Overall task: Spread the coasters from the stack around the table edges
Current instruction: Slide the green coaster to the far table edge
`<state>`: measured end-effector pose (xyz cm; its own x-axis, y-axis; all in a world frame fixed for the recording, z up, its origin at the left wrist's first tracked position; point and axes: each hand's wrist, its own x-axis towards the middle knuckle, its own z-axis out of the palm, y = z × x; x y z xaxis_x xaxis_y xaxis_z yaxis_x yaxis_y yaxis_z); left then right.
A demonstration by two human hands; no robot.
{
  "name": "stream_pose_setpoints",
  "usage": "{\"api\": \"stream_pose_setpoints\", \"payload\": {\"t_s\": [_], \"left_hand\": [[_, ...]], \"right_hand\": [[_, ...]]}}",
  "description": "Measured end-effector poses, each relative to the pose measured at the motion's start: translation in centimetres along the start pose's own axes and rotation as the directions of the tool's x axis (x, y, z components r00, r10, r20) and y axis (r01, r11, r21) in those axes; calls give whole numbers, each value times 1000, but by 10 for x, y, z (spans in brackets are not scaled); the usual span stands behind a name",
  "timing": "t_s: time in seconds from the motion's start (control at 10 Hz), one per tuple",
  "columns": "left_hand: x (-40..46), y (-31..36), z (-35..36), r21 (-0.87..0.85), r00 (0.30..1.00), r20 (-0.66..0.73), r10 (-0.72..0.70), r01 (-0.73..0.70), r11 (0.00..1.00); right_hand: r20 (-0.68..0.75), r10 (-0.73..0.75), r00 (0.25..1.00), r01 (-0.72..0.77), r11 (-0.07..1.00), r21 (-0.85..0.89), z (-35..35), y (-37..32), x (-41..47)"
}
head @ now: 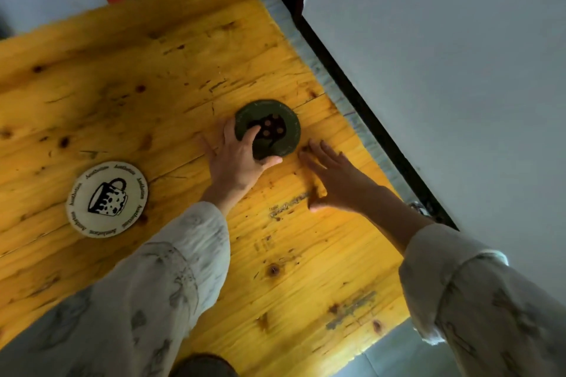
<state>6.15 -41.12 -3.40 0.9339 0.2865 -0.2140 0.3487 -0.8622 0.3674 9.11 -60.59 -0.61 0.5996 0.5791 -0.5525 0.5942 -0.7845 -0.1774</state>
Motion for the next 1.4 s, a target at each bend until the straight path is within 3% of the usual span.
{"api": "stream_pose_setpoints", "payload": {"t_s": [0.2, 0.7, 1.4], "left_hand": [[-3, -27, -1, -72, 986, 17, 168, -166, 983], [35, 20, 15, -60, 989, -26, 145, -146, 987], [36, 30, 16, -15, 989, -48, 138, -139, 990]], "right_hand": [[-9, -14, 1000, 14, 1000, 4, 1, 1, -1], [-5, -18, 1000, 18, 1000, -23, 2, 2, -1], [5, -15, 1000, 15, 1000, -1, 1, 2, -2]]}}
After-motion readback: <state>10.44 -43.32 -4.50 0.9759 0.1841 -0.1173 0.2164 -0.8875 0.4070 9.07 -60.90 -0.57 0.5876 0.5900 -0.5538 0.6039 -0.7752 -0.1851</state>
